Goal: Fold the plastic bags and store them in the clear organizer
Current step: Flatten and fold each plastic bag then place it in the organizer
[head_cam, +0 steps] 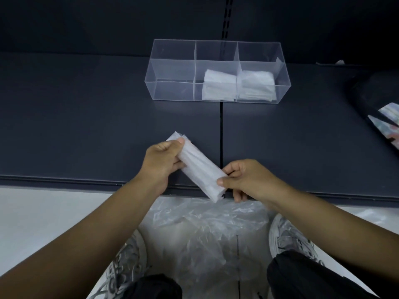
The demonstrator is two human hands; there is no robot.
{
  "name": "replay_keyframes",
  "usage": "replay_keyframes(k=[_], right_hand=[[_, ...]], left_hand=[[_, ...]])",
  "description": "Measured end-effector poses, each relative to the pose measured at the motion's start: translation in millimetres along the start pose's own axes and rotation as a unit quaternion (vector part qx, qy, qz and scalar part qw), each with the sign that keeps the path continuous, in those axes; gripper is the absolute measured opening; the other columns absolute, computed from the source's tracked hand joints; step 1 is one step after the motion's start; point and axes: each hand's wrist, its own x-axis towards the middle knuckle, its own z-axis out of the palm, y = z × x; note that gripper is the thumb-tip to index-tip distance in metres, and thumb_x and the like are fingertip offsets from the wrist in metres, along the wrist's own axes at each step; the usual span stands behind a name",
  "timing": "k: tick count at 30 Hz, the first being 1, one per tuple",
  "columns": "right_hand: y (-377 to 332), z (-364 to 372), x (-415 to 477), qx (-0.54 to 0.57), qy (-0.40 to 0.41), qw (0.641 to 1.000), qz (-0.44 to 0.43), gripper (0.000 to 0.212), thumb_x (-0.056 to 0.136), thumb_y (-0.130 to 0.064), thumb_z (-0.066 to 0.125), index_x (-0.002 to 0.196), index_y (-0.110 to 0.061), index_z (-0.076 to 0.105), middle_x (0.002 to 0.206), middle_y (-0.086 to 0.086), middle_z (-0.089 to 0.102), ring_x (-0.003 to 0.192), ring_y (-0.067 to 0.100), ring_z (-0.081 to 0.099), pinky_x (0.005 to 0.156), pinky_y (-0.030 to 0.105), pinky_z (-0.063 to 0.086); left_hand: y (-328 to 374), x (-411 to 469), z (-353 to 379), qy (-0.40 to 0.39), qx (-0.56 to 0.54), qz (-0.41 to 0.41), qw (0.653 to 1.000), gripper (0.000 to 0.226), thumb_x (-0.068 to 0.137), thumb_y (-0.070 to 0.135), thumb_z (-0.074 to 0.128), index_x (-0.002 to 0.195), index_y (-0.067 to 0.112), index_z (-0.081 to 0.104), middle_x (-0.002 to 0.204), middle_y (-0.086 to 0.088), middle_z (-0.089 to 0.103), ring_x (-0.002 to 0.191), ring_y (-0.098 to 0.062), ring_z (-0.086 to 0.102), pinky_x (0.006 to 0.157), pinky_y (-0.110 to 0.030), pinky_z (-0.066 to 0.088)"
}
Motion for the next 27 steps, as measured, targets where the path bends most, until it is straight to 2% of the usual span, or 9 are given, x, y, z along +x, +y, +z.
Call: replay_keyframes(k=[3, 6, 13, 15, 16, 18, 21, 23, 27], right_hand=[[-0.6, -1.9, 0.8, 0.043, 0.001, 0.999, 0.015, 0.011, 0.086, -0.009, 0.069, 0.096, -0.006, 0.067, 0.070, 0.005, 0.072, 0.041, 0.009, 0.054, 0.040, 0.020, 0.041], [1.3, -2.8, 1.9, 0.072, 0.022, 0.997, 0.018, 0.009, 0.085, -0.006, 0.068, 0.094, -0.006, 0.066, 0.058, -0.005, 0.068, 0.038, 0.008, 0.053, 0.037, 0.018, 0.039], [-0.3, -1.7, 4.6, 0.051, 0.049, 0.997, 0.037, 0.008, 0.081, -0.008, 0.073, 0.087, -0.009, 0.067, 0.061, -0.002, 0.070, 0.038, 0.009, 0.055, 0.036, 0.017, 0.038], [-0.9, -2.5, 5.5, 0.049, 0.043, 0.997, 0.045, 0.009, 0.081, -0.008, 0.074, 0.087, -0.009, 0.067, 0.062, 0.000, 0.071, 0.040, 0.010, 0.057, 0.036, 0.018, 0.038], [-1.3, -2.9, 5.7, 0.047, 0.040, 0.997, 0.049, 0.009, 0.081, -0.008, 0.074, 0.088, -0.009, 0.067, 0.062, 0.000, 0.071, 0.041, 0.010, 0.058, 0.036, 0.018, 0.037], [-3.0, -3.0, 5.9, 0.045, 0.039, 0.997, 0.054, 0.009, 0.081, -0.008, 0.074, 0.087, -0.009, 0.067, 0.060, 0.000, 0.070, 0.041, 0.009, 0.058, 0.035, 0.017, 0.037], [-6.2, -2.6, 5.0, 0.053, 0.041, 0.996, 0.063, 0.009, 0.081, -0.008, 0.073, 0.088, -0.008, 0.067, 0.060, 0.001, 0.069, 0.041, 0.008, 0.058, 0.037, 0.017, 0.037], [-8.9, -3.1, 1.8, 0.072, 0.031, 0.993, 0.083, 0.010, 0.083, -0.008, 0.071, 0.092, -0.008, 0.068, 0.065, 0.004, 0.070, 0.043, 0.007, 0.058, 0.038, 0.017, 0.038], [-19.3, -11.2, -12.4, 0.193, -0.032, 0.974, 0.116, 0.021, 0.084, -0.013, 0.069, 0.103, -0.005, 0.068, 0.074, 0.004, 0.070, 0.046, 0.008, 0.059, 0.038, 0.017, 0.041]], left_hand=[[2.0, 11.8, -2.7, 0.038, 0.035, 0.024, 0.998, 0.022, 0.092, 0.019, 0.063, 0.072, 0.010, 0.068, 0.069, 0.001, 0.068, 0.058, -0.005, 0.066, 0.052, -0.017, 0.052], [2.8, 20.0, -3.4, 0.043, 0.051, 0.043, 0.997, 0.029, 0.091, 0.018, 0.064, 0.063, 0.013, 0.068, 0.054, 0.009, 0.065, 0.051, -0.006, 0.065, 0.049, -0.018, 0.052], [17.7, 34.8, -21.0, 0.136, 0.184, 0.166, 0.959, 0.014, 0.091, 0.008, 0.060, 0.080, 0.011, 0.068, 0.068, -0.002, 0.067, 0.056, -0.017, 0.064, 0.062, -0.032, 0.057], [19.5, 23.3, -26.7, 0.182, 0.267, 0.294, 0.899, 0.013, 0.094, 0.007, 0.054, 0.096, 0.009, 0.066, 0.081, 0.002, 0.064, 0.069, -0.016, 0.063, 0.071, -0.026, 0.052], [15.7, 13.0, -25.4, 0.175, 0.329, 0.374, 0.849, 0.015, 0.094, 0.008, 0.053, 0.101, 0.009, 0.066, 0.089, 0.001, 0.063, 0.079, -0.017, 0.060, 0.078, -0.025, 0.048], [-4.3, -14.2, -15.0, 0.054, 0.416, 0.481, 0.770, 0.023, 0.094, 0.017, 0.053, 0.109, 0.007, 0.066, 0.103, -0.007, 0.064, 0.095, -0.020, 0.057, 0.088, -0.028, 0.044], [-39.1, -46.2, -5.1, -0.140, 0.513, 0.477, 0.700, 0.062, 0.086, 0.051, 0.056, 0.126, 0.003, 0.059, 0.123, -0.010, 0.061, 0.116, -0.020, 0.052, 0.105, -0.025, 0.036], [-52.9, -51.1, -6.3, -0.151, 0.538, 0.467, 0.685, 0.074, 0.082, 0.056, 0.060, 0.130, 0.000, 0.055, 0.129, -0.010, 0.058, 0.122, -0.021, 0.051, 0.111, -0.026, 0.032], [-52.6, -47.5, -3.5, -0.088, 0.495, 0.503, 0.703, 0.042, 0.084, 0.021, 0.071, 0.120, 0.001, 0.064, 0.120, -0.010, 0.066, 0.111, -0.024, 0.063, 0.100, -0.033, 0.047]])
